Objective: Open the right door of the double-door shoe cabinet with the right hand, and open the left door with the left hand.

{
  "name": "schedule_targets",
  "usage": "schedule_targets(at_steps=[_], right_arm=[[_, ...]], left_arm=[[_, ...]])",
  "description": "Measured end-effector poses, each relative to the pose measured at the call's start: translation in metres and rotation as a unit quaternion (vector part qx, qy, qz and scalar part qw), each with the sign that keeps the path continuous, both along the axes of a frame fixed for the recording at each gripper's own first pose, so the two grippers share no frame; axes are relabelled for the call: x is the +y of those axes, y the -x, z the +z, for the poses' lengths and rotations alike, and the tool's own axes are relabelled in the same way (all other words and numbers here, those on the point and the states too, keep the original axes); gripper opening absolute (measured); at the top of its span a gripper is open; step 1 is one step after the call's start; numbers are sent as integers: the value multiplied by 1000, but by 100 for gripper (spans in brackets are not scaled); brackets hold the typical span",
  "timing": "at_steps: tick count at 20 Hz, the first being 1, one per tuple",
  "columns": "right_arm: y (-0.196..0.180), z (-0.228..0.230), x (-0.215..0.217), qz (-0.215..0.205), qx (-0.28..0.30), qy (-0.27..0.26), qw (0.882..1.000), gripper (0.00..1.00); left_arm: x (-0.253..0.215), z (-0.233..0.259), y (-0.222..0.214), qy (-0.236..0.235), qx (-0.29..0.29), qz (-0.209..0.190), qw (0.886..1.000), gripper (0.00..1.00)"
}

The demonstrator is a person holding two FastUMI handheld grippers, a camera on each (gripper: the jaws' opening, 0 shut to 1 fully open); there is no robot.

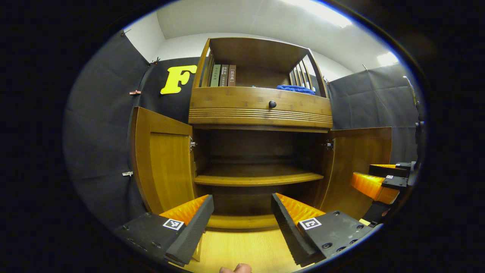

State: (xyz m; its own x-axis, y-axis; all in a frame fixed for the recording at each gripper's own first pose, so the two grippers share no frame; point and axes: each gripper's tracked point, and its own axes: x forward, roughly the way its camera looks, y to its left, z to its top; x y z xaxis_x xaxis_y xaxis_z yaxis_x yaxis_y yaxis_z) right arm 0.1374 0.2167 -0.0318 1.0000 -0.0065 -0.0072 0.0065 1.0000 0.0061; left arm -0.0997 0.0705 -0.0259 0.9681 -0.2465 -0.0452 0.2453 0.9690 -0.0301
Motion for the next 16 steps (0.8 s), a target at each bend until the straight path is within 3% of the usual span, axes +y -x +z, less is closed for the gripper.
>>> schedule_targets(at_steps=[16], right_arm=[[-5, 1, -1, 2, -3, 7, 1000, 99]], left_arm=[[-4, 3, -7, 0, -5, 1, 1000, 94]])
